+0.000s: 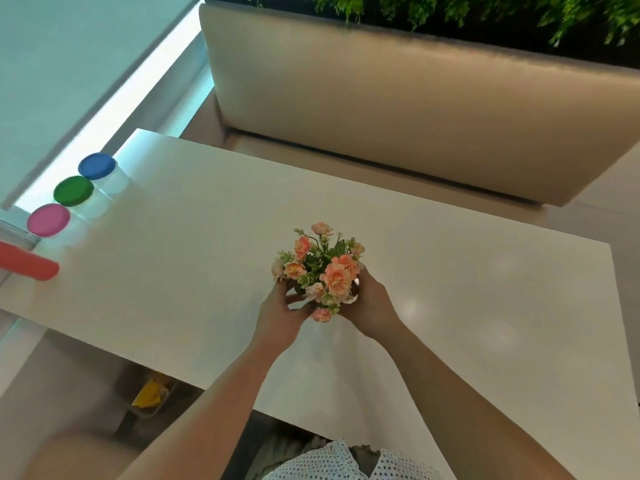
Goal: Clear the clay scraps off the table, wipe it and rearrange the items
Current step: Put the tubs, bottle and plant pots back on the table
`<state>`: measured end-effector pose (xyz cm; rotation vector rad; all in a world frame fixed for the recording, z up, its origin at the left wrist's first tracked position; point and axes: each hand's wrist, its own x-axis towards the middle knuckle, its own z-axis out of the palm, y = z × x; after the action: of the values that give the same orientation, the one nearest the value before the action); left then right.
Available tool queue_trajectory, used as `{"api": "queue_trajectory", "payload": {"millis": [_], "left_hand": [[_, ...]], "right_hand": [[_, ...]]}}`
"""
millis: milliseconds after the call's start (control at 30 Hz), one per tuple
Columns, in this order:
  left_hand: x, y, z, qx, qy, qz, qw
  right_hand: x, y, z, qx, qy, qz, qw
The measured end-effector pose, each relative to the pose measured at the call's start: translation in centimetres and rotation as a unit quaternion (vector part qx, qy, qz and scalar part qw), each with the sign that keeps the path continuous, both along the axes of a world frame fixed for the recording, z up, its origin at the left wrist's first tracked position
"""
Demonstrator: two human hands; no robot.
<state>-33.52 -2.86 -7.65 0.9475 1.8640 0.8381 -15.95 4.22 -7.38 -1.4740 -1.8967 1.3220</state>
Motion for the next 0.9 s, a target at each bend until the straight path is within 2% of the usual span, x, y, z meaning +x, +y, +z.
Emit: {"api": "queue_trajectory", "payload": {"millis": [300, 900], "left_hand": [[-0.6, 2.6, -1.5, 0.005, -0.021, -0.057, 0.998], [-1.1, 4.6, -3.3, -0.006, -0.014, -0.087, 0.996]], "right_hand": [[0.2, 0.7, -0.8, -0.024, -0.035, -0.045, 0.998], [-0.3, 0.8, -1.2, -0.03, -0.042, -0.065, 0.997]]}}
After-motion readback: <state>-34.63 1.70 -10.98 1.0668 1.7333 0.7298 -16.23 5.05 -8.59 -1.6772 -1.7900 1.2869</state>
